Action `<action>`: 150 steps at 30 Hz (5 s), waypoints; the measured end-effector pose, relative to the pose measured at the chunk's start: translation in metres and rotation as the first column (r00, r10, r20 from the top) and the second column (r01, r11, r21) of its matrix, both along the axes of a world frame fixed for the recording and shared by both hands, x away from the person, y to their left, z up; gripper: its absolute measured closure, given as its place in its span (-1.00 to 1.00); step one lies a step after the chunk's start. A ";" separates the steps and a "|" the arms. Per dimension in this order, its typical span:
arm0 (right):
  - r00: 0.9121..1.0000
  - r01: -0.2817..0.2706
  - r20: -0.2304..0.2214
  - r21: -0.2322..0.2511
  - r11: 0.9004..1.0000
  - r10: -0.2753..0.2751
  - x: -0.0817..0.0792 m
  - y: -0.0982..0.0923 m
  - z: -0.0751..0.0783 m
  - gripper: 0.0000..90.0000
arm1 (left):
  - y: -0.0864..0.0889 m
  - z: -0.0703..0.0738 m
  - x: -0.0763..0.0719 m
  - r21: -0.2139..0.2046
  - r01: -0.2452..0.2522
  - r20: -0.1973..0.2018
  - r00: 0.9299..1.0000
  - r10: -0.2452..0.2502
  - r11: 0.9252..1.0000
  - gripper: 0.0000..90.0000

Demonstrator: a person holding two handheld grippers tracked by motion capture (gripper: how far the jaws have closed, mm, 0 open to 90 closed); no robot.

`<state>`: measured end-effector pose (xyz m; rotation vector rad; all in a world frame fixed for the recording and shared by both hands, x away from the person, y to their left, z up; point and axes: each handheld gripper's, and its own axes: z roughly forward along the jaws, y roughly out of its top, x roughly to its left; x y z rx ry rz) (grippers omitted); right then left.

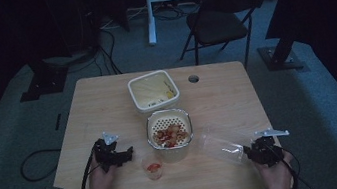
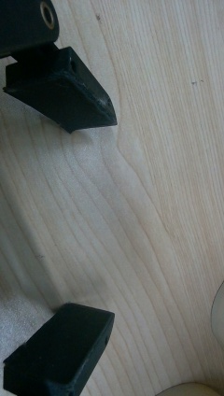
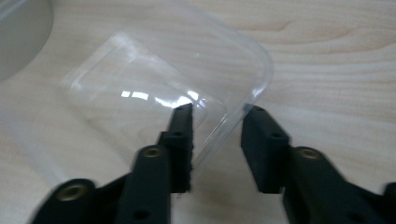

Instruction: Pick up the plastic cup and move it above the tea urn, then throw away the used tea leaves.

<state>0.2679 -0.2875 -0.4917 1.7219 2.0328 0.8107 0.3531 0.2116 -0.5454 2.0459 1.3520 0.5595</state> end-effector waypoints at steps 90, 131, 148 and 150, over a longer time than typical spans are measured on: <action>0.918 -0.286 0.316 0.115 0.951 0.238 0.173 0.110 0.130 0.08 | -0.001 0.000 -0.001 0.000 -0.016 0.005 1.000 0.016 1.000 -0.82; 0.903 -0.352 0.272 0.028 0.936 0.332 0.020 0.062 0.011 -0.03 | 0.003 0.020 -0.072 -0.080 0.335 0.007 0.942 -0.336 0.939 -0.46; 0.833 -0.506 0.249 -0.017 0.862 0.494 0.007 0.101 -0.010 -0.13 | -0.060 0.030 -0.082 -0.133 0.577 0.123 0.816 -0.564 0.806 -0.51; 0.828 -0.516 0.249 -0.012 0.856 0.503 0.006 0.104 -0.012 -0.13 | -0.063 0.030 -0.082 -0.125 0.575 0.141 0.817 -0.560 0.808 -0.43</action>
